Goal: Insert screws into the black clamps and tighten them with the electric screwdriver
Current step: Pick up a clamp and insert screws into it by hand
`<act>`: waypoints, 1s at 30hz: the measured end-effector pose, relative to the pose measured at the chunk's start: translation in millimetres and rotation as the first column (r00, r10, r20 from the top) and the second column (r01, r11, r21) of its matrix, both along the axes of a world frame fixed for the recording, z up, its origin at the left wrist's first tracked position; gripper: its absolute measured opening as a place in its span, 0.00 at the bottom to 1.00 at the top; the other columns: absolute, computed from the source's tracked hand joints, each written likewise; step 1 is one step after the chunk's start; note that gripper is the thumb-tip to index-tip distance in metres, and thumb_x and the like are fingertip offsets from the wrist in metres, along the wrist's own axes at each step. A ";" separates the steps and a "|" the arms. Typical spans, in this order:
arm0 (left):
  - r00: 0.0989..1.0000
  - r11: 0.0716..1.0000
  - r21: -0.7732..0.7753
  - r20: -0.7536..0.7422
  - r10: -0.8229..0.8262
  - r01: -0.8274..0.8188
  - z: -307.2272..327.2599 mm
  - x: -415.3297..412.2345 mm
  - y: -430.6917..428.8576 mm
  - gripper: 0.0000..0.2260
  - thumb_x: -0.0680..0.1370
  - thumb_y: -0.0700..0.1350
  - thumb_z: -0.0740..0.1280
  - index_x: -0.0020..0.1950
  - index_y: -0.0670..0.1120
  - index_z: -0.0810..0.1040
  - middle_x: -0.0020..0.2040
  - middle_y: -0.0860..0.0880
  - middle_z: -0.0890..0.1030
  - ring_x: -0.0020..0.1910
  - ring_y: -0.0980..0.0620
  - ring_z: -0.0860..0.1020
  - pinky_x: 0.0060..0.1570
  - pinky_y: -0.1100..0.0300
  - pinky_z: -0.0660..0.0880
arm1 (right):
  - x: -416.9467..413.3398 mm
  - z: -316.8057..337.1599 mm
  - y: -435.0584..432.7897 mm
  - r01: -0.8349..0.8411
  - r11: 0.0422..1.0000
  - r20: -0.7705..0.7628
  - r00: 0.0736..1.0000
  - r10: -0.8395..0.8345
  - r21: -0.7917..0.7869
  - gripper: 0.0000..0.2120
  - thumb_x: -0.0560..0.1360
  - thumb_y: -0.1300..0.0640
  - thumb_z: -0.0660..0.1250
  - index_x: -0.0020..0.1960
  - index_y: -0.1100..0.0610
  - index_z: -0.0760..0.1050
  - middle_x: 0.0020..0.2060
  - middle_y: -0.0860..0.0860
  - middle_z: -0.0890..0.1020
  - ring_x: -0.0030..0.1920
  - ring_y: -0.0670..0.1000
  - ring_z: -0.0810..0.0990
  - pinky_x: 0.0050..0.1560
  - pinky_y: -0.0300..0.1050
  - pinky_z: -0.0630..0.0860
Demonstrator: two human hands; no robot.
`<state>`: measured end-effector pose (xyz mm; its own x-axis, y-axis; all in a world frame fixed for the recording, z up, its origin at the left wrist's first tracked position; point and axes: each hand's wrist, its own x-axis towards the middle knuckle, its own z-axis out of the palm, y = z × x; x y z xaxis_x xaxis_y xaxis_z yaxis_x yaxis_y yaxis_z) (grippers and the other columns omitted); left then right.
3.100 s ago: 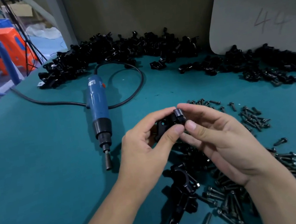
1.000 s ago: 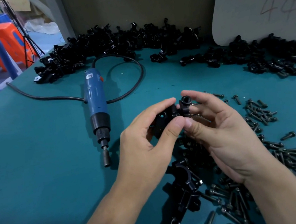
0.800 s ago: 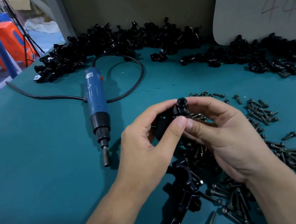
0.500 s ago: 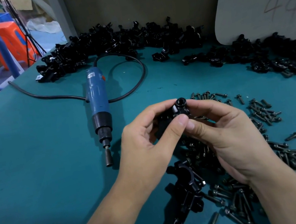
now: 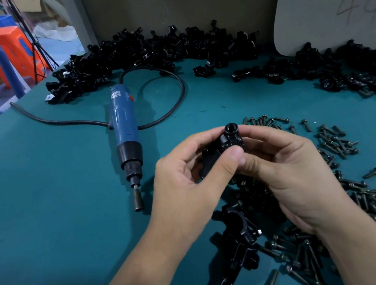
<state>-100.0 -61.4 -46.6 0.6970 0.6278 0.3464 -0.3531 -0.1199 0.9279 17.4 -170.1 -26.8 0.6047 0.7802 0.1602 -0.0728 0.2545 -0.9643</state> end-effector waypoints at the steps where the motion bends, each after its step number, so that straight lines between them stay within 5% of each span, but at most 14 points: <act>1: 1.000 1.000 0.008 -0.007 0.006 -0.006 0.1 0.0 0.2 0.14 0.76 0.41 0.76 0.61 0.50 0.84 0.56 0.53 0.87 0.57 0.54 0.85 0.56 0.64 0.79 | -0.1 0.1 -0.2 0.000 1.000 0.008 1.000 0.000 -0.001 0.18 0.65 0.57 0.78 0.54 0.50 0.86 0.52 0.54 0.88 0.55 0.52 0.86 0.52 0.40 0.82; 14: 0.997 0.989 -0.128 0.027 -0.073 0.076 0.2 -0.4 6.2 0.12 0.74 0.40 0.78 0.57 0.49 0.86 0.53 0.47 0.88 0.54 0.50 0.87 0.55 0.62 0.80 | -0.7 -2.2 0.8 0.006 1.000 0.085 0.996 -0.004 -0.020 0.17 0.65 0.60 0.77 0.54 0.51 0.86 0.50 0.54 0.88 0.53 0.52 0.87 0.52 0.40 0.81; 30: 1.000 0.997 -0.071 -0.022 -0.011 0.010 0.8 1.1 4.1 0.14 0.71 0.44 0.81 0.56 0.51 0.86 0.53 0.51 0.88 0.56 0.52 0.86 0.57 0.62 0.80 | -3.5 -0.5 -0.3 0.037 0.999 0.104 0.994 -0.033 -0.039 0.13 0.65 0.62 0.76 0.47 0.49 0.85 0.47 0.53 0.88 0.50 0.52 0.87 0.50 0.40 0.82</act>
<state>-98.9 -57.3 -45.8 0.7107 0.6427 0.2861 -0.3335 -0.0502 0.9414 13.9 -170.3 -27.3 0.6135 0.7661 0.1916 0.0358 0.2153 -0.9759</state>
